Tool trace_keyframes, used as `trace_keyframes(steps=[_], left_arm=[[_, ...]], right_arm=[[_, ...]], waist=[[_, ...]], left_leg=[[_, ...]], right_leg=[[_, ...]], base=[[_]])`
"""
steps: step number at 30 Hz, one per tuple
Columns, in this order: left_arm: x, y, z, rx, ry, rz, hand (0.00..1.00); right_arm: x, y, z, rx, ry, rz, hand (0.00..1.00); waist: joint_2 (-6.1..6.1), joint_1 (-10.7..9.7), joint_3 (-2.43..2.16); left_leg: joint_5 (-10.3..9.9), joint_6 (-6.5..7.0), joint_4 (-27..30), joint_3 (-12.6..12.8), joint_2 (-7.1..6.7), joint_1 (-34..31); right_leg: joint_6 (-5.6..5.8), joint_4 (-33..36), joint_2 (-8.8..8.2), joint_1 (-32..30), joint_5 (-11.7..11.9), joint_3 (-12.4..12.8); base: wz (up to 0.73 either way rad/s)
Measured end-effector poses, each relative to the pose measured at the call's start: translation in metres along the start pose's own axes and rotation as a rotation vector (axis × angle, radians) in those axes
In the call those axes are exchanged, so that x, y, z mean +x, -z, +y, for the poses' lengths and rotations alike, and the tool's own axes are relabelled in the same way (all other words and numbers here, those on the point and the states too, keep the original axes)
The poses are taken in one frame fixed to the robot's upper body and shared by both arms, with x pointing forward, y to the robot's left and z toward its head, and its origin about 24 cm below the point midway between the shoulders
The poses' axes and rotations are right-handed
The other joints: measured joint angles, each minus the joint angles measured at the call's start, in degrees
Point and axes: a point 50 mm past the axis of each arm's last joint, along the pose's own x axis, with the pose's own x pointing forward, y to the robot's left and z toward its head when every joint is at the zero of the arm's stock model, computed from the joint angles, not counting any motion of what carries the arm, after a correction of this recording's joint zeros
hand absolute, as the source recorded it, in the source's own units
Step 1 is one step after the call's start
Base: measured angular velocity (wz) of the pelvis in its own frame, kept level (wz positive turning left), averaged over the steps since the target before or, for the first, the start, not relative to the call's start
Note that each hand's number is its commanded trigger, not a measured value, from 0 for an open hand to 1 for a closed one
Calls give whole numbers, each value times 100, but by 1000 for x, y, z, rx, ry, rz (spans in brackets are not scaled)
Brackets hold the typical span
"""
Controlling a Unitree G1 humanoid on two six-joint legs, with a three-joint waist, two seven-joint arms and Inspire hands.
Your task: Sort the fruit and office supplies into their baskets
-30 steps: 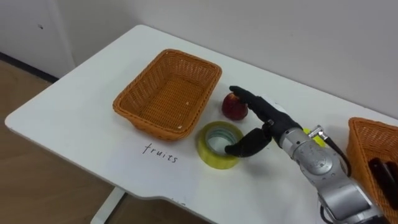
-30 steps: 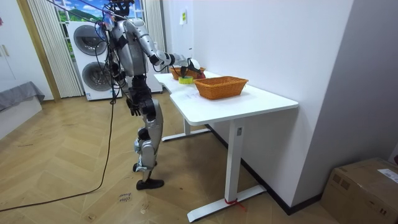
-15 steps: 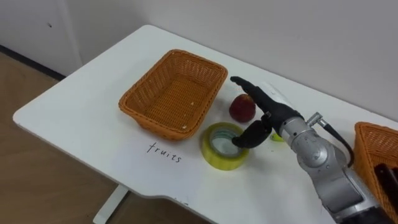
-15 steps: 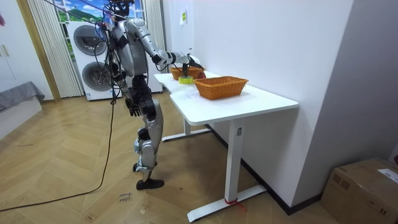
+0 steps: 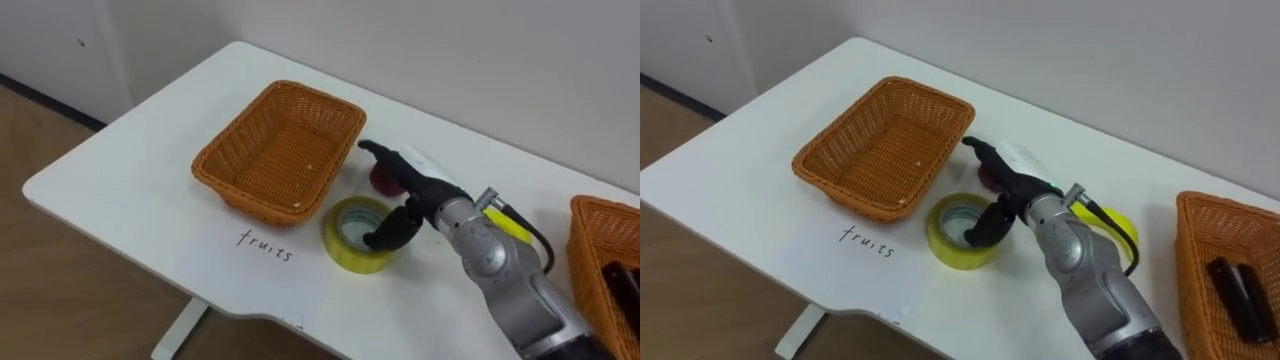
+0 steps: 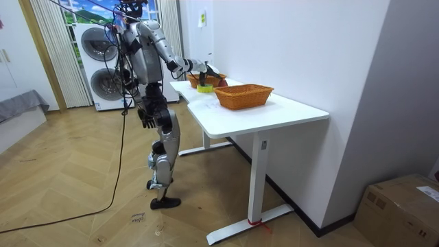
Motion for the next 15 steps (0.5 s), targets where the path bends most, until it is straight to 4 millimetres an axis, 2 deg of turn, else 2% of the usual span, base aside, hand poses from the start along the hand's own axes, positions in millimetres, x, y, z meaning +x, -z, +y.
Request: trace_keyframes(steps=[15], left_arm=[[1,-5,3,1,-2,-11,0]], right_arm=[[0,0,3,-3,-49,11,0]], waist=[[-25,13,-16]], left_leg=[[9,9,25,7,0,-3]], right_leg=[[4,84,-11,-37,-4,20]], base=[[0]])
